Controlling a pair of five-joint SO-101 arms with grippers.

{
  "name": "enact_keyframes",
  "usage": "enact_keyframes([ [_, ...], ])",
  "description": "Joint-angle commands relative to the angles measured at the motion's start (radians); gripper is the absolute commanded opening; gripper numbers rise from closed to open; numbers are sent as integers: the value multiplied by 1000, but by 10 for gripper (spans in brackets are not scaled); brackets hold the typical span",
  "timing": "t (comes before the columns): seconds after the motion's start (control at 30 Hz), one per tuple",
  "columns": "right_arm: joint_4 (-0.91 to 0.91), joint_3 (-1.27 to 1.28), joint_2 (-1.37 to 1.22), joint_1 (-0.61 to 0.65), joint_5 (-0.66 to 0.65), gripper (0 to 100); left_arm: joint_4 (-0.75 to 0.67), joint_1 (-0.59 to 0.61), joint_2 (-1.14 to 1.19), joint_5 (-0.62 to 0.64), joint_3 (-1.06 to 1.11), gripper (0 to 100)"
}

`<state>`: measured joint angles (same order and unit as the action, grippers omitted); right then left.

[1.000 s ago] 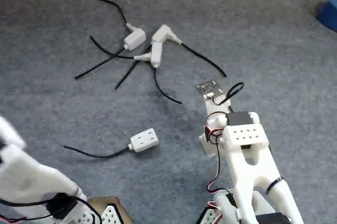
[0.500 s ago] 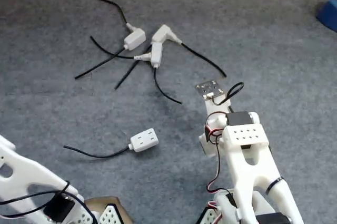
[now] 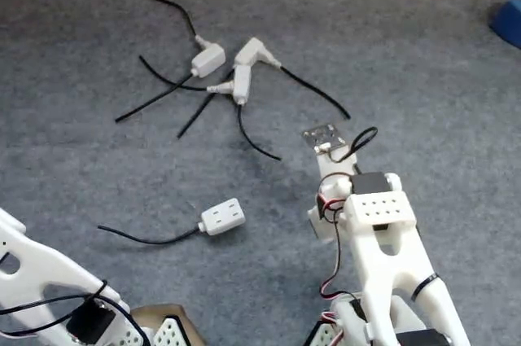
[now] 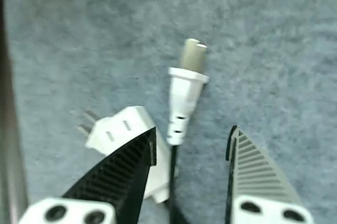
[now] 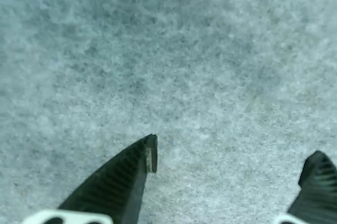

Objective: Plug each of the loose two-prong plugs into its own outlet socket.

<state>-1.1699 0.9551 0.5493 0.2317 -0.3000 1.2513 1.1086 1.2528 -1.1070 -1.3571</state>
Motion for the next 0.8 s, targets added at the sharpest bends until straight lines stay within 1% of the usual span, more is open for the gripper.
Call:
enact_keyframes([
  [0.0,5,-4,21,5,-9,403,-18,-4,-5,-9,15,221],
  [0.1,5,-4,21,5,-9,403,-18,1,-5,-9,24,203],
  [0.13,5,-4,21,5,-9,403,-18,1,-5,-11,24,162],
  [0.2,5,-4,21,5,-9,403,-12,1,-5,-11,24,42],
  [0.27,5,-4,21,5,-9,403,-11,1,-5,-11,24,50],
  [0.37,5,-4,21,5,-9,403,15,1,-5,-23,24,5],
  [0.43,5,-4,21,5,-9,403,51,-2,-5,-49,22,6],
  [0.57,5,-4,21,7,-9,403,78,-27,-15,-18,16,6],
  [0.63,5,-4,21,7,-9,403,167,-71,-25,-18,-7,6],
  [0.7,5,-4,21,7,-9,403,328,-133,-48,-18,-77,5],
  [0.77,5,-4,21,1,-6,403,496,-220,-74,-8,-165,5],
])
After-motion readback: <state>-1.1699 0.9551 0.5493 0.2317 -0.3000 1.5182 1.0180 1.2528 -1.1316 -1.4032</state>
